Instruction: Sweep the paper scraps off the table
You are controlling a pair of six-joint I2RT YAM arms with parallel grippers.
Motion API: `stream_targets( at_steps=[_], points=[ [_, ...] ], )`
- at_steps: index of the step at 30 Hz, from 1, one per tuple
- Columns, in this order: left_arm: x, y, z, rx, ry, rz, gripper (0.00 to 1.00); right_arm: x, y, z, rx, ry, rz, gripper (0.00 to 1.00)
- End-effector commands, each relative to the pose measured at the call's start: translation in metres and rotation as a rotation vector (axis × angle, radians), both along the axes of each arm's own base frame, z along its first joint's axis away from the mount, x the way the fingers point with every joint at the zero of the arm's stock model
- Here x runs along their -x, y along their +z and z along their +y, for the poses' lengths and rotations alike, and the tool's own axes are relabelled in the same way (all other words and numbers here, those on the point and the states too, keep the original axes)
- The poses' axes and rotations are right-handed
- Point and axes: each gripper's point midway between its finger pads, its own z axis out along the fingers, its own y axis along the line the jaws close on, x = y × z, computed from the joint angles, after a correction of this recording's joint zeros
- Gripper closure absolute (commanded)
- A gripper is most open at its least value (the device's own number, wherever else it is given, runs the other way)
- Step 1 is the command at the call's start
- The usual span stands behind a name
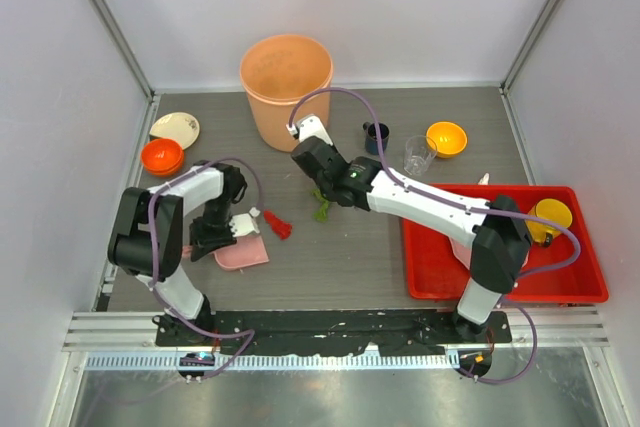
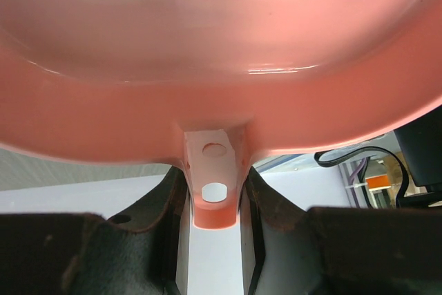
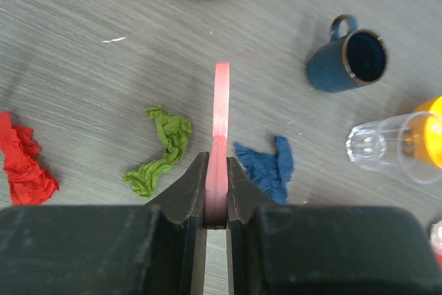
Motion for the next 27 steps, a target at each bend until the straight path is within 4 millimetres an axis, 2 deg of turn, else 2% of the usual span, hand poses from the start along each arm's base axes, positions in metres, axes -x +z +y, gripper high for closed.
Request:
stream_targets(
  at_steps=[1,2,3,7,9,11,12,13,15,19,22,27],
  points=[
    [-0.012,0.005,-0.002,-0.033,-0.004,0.008,1.0,0.001,-0.023,0.012,-0.083,-0.007,0.094,0.99],
    [-0.016,0.006,-0.004,-0.029,-0.006,0.004,1.0,0.004,-0.027,0.019,-0.109,0.007,0.121,0.99],
    [-0.016,0.005,-0.007,-0.021,-0.008,0.015,1.0,0.012,-0.034,0.035,-0.163,0.064,0.181,0.99],
    [-0.019,0.003,-0.016,0.001,-0.011,0.029,1.0,0.032,-0.041,0.081,-0.356,0.181,0.31,0.99],
    [-0.023,0.001,-0.022,0.008,-0.003,0.032,1.0,0.036,-0.033,0.102,-0.455,0.215,0.343,0.99],
    [-0.027,-0.002,-0.028,0.021,0.024,0.026,1.0,0.055,-0.025,0.126,-0.579,0.289,0.431,0.99],
    [-0.028,-0.003,-0.03,0.024,0.03,0.028,1.0,0.056,-0.013,0.139,-0.654,0.326,0.43,0.99],
    [-0.028,-0.005,-0.034,0.041,0.042,0.032,1.0,0.067,-0.007,0.149,-0.706,0.377,0.476,0.99],
    [-0.029,-0.007,-0.04,0.066,0.058,0.029,1.0,0.071,0.011,0.161,-0.806,0.403,0.486,0.99],
    [-0.03,-0.008,-0.058,0.169,0.095,0.004,1.0,0.069,0.033,0.15,-0.834,0.398,0.43,0.99],
    [-0.032,-0.002,-0.072,0.274,0.115,-0.028,1.0,0.055,0.037,0.127,-0.798,0.337,0.356,0.99],
    [-0.04,0.004,-0.097,0.431,0.145,-0.091,1.0,0.036,0.078,0.081,-0.713,0.24,0.151,0.99]
  ],
)
